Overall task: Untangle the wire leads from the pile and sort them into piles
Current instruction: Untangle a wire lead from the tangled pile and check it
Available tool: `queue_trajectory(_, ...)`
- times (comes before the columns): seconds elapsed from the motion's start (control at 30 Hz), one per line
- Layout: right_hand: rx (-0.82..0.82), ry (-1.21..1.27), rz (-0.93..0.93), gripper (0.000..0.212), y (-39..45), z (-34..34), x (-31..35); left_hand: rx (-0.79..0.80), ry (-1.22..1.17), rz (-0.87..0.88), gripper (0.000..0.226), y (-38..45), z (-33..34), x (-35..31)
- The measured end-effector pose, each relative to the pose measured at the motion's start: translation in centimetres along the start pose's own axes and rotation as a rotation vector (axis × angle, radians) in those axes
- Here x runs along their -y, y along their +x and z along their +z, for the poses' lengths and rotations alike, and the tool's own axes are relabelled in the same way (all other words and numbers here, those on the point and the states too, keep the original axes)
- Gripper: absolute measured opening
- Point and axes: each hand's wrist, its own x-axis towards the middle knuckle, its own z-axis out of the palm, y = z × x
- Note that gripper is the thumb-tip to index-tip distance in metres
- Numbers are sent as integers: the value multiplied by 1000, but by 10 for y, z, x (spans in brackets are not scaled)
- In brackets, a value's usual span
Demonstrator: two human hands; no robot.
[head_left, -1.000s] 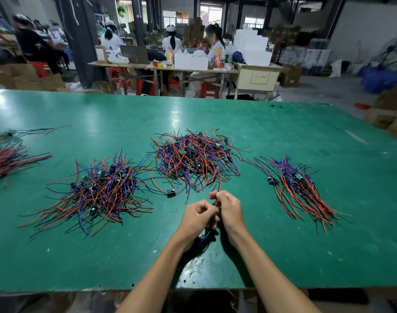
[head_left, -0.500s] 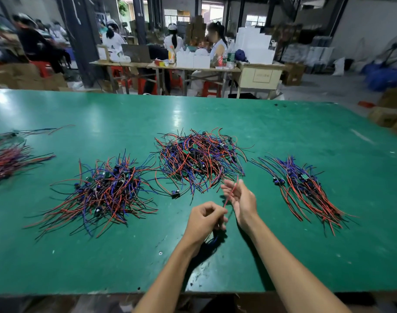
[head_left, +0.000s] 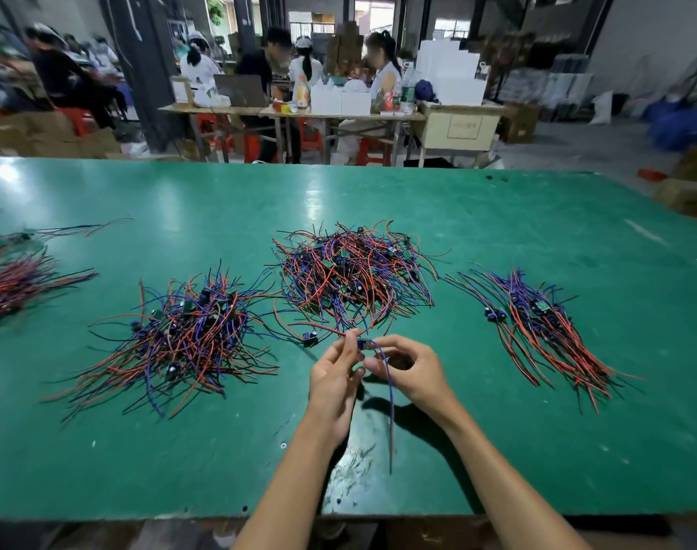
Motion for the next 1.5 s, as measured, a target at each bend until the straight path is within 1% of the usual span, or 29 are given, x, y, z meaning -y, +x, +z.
queue_trajectory(0.07,-42,88,-1,24,0,-1,4,-29,44,-4,34,2,1,1)
queue_trajectory(0.17,-119,131,-6,11,-3,-4,9,-37,64,12,31,2,2,3)
queue_trajectory(0.23,-173,134,-9,14,-5,-5,9,-28,108,42,28,0,2,6)
queue_trajectory(0.3,-226,177,19,18,-4,-4,9,7,211,98,24,-2,4,9)
queue_trajectory(0.4,-257,243,51,19,0,-6,6,64,329,171,14,-1,4,14)
queue_trajectory(0.5,-257,264,66,26,1,-11,-1,71,365,179,15,0,5,17)
queue_trajectory(0.63,-299,279,94,28,1,-10,-5,120,408,189,14,-5,6,16)
queue_trajectory(0.7,-364,372,142,31,3,-10,-2,178,493,196,25,-6,5,16)
queue_trajectory(0.77,-407,558,170,26,3,-14,0,209,607,185,31,-5,5,18)
queue_trajectory(0.83,-375,727,181,25,2,-20,3,173,679,212,21,-5,7,19)
queue_trajectory(0.9,-334,847,177,29,0,-21,5,147,639,213,6,-6,7,17)
queue_trajectory(0.93,-317,870,169,33,-1,-21,6,156,605,186,14,-7,7,15)
queue_trajectory(1.0,-264,795,153,36,-3,-22,8,235,583,97,34,-8,8,12)
queue_trajectory(1.1,-159,524,156,38,-5,-17,6,326,650,37,53,-9,10,12)
queue_trajectory(1.17,-119,294,115,38,-7,-10,3,343,709,79,52,-8,8,13)
queue_trajectory(1.23,-149,135,45,32,-7,-6,1,349,731,113,44,-7,5,13)
queue_trajectory(1.3,-207,115,34,17,-7,-5,0,350,706,102,35,-8,6,12)
queue_trajectory(1.33,-229,127,47,13,-7,-5,1,355,691,95,31,-8,6,12)
queue_trajectory(1.43,-268,218,92,28,-8,-2,3,344,686,90,31,-9,9,11)
queue_trajectory(1.5,-275,245,106,29,-9,-1,7,332,688,95,32,-8,9,11)
